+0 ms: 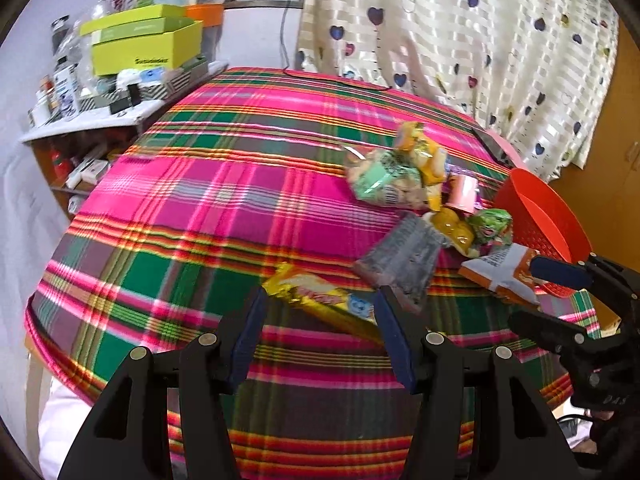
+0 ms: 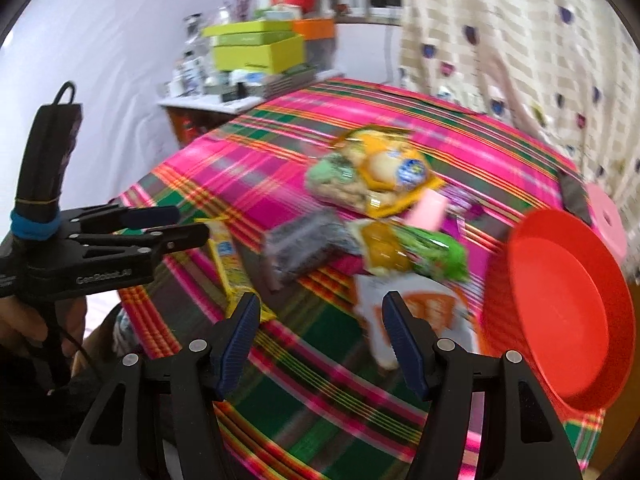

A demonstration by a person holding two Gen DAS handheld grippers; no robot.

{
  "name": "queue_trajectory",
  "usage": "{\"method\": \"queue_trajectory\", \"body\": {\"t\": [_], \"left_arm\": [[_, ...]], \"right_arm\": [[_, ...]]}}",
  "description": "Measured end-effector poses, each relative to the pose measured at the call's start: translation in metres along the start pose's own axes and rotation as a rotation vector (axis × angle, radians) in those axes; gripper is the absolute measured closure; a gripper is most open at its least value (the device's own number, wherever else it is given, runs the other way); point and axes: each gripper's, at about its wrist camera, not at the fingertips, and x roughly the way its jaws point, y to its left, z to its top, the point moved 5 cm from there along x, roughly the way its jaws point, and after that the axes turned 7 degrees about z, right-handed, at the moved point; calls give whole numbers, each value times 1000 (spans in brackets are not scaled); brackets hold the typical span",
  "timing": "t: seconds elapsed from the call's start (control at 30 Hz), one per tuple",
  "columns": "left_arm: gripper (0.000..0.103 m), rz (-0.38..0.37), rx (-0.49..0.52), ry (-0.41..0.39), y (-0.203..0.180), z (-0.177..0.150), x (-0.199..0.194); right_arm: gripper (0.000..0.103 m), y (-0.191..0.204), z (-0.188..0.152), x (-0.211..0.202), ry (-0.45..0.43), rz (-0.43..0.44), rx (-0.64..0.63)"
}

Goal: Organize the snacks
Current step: 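Lower the right gripper onto the yellow wafer bar and grasp it, then lift the wafer bar with the right gripper while the left gripper grasps the dark seed packet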

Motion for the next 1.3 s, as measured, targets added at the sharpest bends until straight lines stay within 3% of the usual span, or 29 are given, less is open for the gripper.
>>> {"method": "queue_trajectory", "body": {"t": [0.2, 0.43, 0.73, 0.8, 1.0, 1.3], "left_arm": [[46, 19, -48, 0, 26, -4, 1], [46, 39, -97, -2, 51, -7, 1], [46, 31, -117, -1, 62, -10, 2], [46, 31, -117, 0, 62, -10, 2], [46, 27, -110, -3, 59, -8, 3], [46, -29, -31, -10, 26, 4, 7]], "right_arm": [[51, 24, 10, 33, 48, 88, -60], [54, 51, 19, 71, 112, 169, -123], [69, 59, 18, 116, 205, 186, -144], [82, 59, 19, 118, 202, 176, -150], [83, 54, 25, 107, 165, 163, -147], [83, 25, 39, 51, 32, 107, -73]]}}
